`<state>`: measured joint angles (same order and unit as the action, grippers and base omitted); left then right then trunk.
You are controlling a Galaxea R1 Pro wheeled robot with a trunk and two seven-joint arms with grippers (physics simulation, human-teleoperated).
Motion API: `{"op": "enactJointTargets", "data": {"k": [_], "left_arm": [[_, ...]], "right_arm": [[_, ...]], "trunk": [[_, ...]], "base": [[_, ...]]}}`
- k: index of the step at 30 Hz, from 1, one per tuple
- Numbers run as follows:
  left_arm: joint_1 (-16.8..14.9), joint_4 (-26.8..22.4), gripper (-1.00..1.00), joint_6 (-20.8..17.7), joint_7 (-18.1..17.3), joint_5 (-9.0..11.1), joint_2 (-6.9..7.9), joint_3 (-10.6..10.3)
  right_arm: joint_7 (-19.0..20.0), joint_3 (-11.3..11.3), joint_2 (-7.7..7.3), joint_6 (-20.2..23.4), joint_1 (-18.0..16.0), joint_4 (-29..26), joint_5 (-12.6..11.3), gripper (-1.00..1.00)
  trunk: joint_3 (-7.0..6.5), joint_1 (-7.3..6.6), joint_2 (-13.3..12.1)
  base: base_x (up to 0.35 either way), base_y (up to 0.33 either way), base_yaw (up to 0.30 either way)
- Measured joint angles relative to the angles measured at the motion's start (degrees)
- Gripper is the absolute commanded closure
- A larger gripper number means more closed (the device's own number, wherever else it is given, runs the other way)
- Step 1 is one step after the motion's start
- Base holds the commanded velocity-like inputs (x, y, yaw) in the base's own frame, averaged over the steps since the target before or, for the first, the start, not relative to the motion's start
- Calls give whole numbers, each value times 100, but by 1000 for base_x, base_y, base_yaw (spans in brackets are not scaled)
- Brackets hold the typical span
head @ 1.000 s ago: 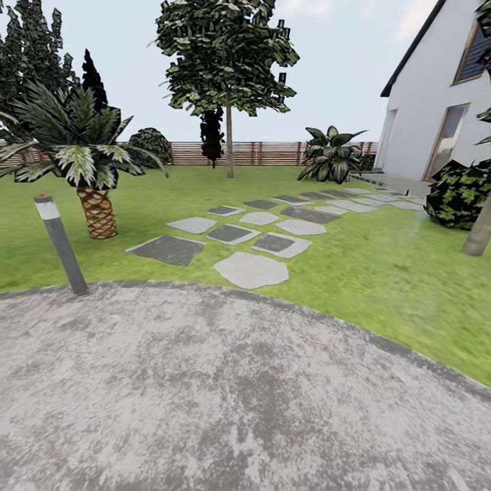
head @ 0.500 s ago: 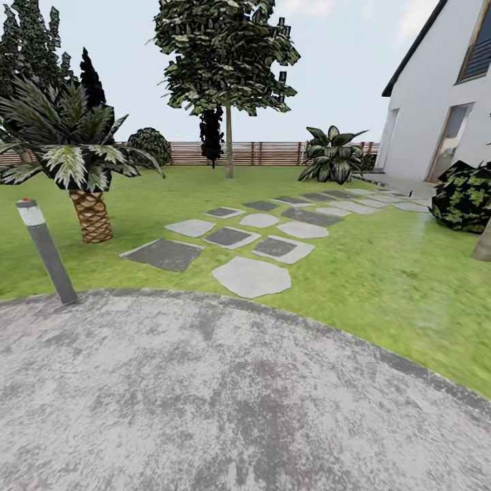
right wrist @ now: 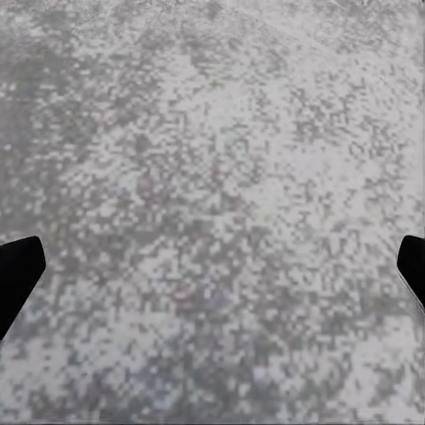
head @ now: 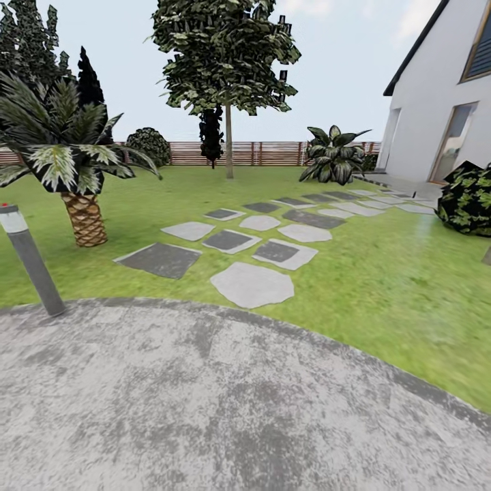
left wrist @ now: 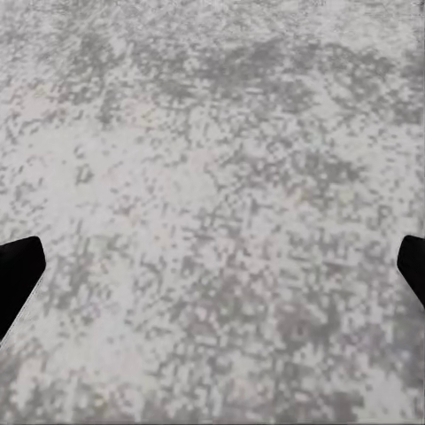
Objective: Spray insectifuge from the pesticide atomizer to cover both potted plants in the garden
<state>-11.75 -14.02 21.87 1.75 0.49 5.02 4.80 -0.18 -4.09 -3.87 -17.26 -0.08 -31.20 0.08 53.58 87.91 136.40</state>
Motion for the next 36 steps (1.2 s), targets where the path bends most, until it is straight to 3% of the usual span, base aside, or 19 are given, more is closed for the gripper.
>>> {"op": "enactJointTargets", "data": {"k": [12, 36], "left_arm": [[0, 1, -100, 0, 0, 0, 0, 0], [1, 0, -100, 0, 0, 0, 0, 0]], "right_arm": [[-2, -1, 0, -1, 0, 1, 0, -100], [-2, 0, 0, 0, 0, 0, 0, -100]], "trunk": [[0, 0, 0], [0, 0, 0]], "base": [[339, 0, -165], [339, 0, -5]]}}
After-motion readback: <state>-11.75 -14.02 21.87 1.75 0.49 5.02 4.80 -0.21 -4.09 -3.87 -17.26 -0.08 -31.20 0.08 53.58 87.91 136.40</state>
